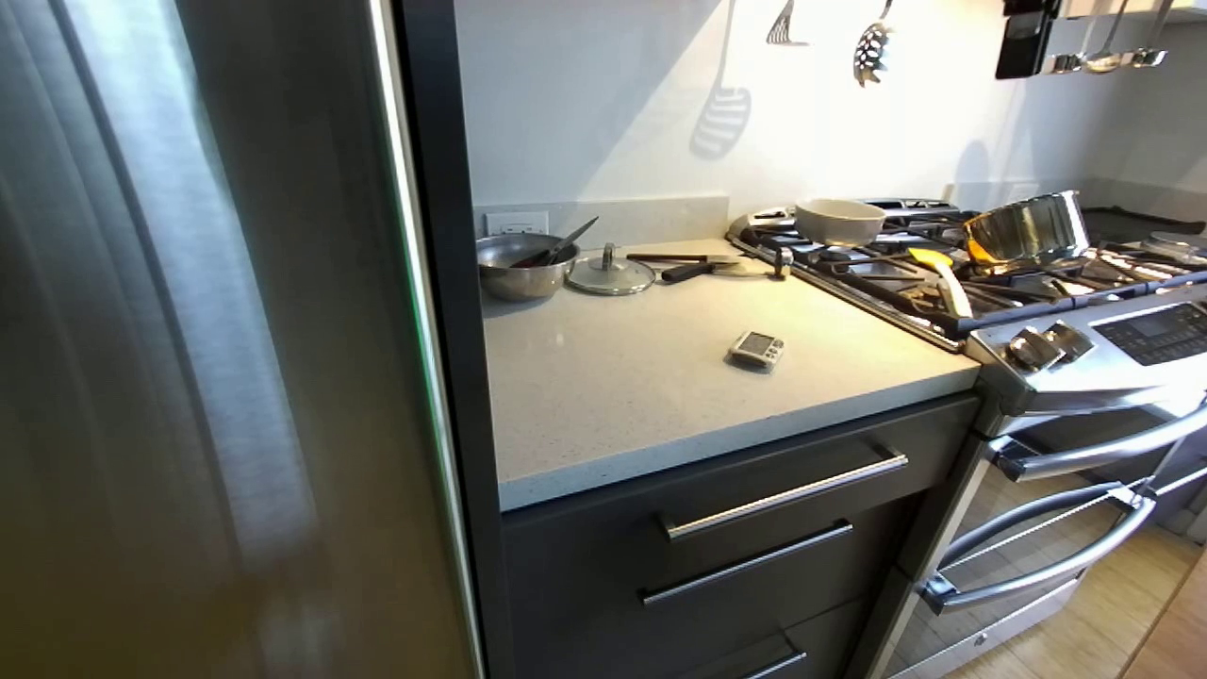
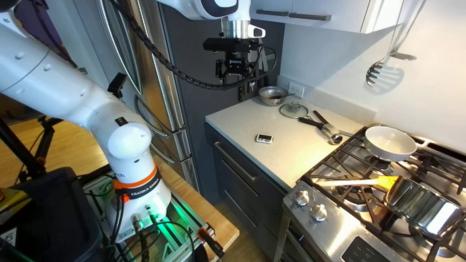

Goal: Press a button on the white gadget on the counter

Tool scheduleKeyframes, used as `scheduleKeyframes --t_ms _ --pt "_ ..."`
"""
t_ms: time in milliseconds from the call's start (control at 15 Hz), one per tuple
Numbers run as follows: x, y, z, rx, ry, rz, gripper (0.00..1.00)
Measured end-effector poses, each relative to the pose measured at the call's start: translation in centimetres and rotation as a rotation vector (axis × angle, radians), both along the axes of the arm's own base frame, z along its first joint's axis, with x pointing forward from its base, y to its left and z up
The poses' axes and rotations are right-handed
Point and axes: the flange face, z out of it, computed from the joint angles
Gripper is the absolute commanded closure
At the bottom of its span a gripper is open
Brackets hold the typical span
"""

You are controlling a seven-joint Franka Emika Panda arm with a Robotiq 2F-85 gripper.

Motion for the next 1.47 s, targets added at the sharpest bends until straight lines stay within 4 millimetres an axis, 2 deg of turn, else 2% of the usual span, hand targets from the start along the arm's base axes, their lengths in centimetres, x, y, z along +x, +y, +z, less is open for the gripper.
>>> scheduleKeyframes --t_ms 267,600,800,1067,1467 --pt "1.5 -0.1 -2.7 0.042 0.041 0.097 0.0" --pt "1.7 -0.1 -2.8 0.044 0.043 0.109 0.0" --pt "2.1 -0.3 -4.1 0.039 0.068 0.172 0.0" --pt "3.9 -1.0 -7.2 0.033 0.031 0.273 0.0" --pt "5.6 -3.0 -12.8 0.14 0.045 0.235 0.0"
